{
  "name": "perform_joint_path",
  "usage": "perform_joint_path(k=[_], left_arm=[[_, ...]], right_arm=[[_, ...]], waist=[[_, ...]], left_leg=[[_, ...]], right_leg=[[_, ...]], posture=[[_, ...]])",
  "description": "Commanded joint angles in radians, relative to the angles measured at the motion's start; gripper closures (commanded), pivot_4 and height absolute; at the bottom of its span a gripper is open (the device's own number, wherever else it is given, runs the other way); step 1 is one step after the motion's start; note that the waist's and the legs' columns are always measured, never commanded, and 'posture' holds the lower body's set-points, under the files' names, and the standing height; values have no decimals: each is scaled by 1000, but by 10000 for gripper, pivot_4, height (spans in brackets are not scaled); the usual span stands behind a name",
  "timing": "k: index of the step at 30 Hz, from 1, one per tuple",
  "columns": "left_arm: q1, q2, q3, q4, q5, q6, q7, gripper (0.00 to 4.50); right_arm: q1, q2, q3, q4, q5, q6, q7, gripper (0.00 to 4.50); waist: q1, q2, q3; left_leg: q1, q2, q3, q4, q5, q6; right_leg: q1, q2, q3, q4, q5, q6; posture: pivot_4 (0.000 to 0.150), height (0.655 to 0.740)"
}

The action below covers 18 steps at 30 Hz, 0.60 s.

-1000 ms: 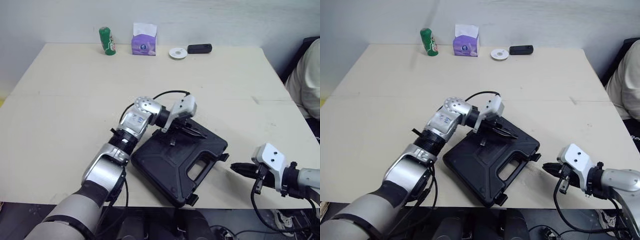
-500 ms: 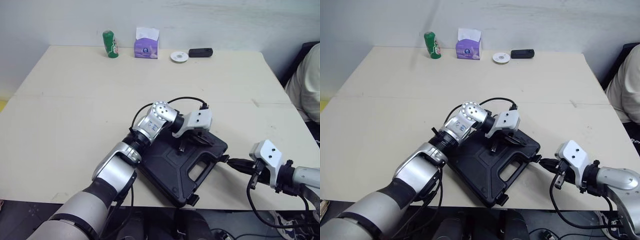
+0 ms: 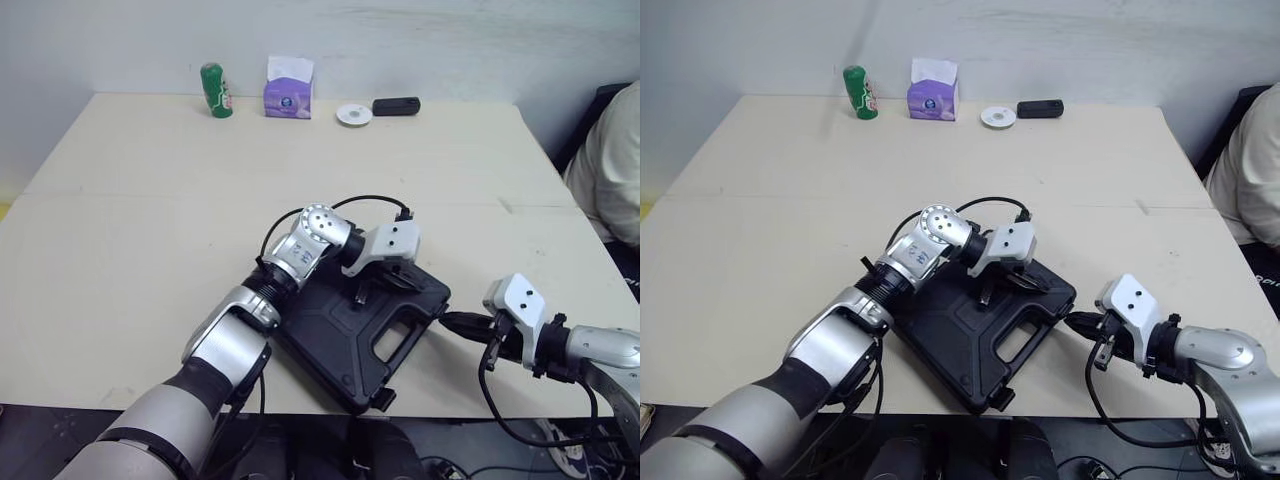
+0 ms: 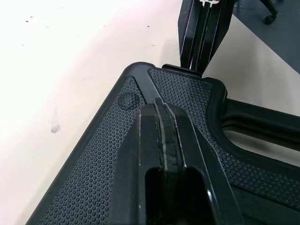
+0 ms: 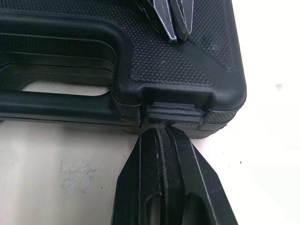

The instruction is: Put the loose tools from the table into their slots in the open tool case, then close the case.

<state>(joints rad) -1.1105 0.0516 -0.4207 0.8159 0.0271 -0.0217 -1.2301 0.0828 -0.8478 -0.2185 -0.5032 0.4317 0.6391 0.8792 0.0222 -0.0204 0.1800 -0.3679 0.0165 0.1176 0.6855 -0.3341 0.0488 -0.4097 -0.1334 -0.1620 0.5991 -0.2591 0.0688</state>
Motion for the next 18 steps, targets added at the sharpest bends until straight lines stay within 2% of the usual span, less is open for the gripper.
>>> perform_joint_path(k=[1,18], left_arm=[[65,2,-87,42,88,22,-34,44730],[104,18,-109,-15,107,28,-44,44730]], right_arm=[[-40,19,6,-33,36,-4,-11,45000],[-118,22,-3,-71,59,44,1,45000]], waist=[[-2,0,0],[-22,1,-1]], left_leg=[[0,0,0,0,0,0],[0,1,1,0,0,-1]], right_leg=[[0,0,0,0,0,0],[-1,1,0,1,-1,-1]], posture=[[1500,7278],[1500,7278]])
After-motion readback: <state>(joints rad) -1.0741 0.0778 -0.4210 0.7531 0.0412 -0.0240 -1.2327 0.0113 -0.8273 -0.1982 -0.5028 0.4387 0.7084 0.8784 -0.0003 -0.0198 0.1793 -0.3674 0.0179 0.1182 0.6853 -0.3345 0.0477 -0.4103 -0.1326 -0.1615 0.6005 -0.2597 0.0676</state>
